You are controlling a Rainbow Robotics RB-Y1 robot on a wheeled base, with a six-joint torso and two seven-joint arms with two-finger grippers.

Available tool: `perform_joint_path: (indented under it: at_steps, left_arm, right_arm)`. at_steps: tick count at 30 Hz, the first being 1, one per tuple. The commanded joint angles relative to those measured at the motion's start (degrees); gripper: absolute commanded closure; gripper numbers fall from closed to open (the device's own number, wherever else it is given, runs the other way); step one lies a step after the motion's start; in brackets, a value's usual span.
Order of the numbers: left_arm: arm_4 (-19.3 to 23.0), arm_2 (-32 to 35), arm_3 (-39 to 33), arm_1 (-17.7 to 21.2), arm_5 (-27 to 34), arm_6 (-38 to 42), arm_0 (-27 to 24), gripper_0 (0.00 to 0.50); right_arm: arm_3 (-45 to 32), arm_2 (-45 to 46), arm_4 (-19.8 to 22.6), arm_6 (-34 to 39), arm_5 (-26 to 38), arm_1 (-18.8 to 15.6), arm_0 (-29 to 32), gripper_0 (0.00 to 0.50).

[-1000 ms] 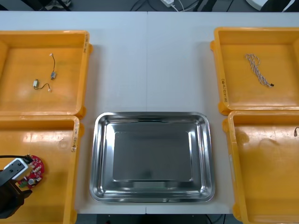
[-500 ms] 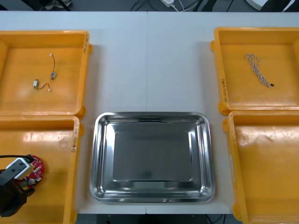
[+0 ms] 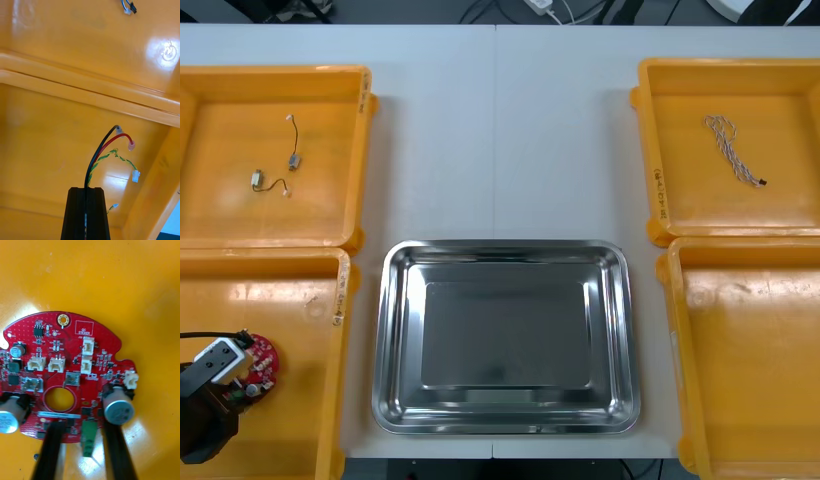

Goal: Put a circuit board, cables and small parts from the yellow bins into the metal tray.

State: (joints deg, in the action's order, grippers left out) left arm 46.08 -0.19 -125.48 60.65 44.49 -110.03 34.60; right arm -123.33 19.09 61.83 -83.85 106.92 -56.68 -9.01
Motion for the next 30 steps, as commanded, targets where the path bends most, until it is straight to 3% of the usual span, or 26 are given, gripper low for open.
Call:
perform_joint_path:
  at_steps: [1, 7, 15, 30]
  left_arm:
    - [0.1, -0.6, 0.0, 2.0, -0.5, -7.0, -0.4, 0.500]
    - [0.3, -0.5, -0.1, 2.0, -0.5, -7.0, -0.4, 0.500]
    - [0.7, 0.4, -0.7, 2.0, -0.1, -7.0, -0.4, 0.500]
    - [3.9, 9.9, -8.2, 0.7, 18.4, -4.6, -4.5, 0.500]
  right_arm:
    - [-1.7, 2.0, 1.0, 2.3, 0.0, 1.2, -3.0, 0.500]
    - [-2.2, 2.0, 1.0, 2.3, 0.1, 3.2, -4.3, 0.500]
    - [-2.4, 1.9, 1.4, 2.3, 0.1, 3.2, -4.6, 0.500]
    - [-2.4, 1.0, 1.7, 3.2, 3.1, 3.2, -6.5, 0.500]
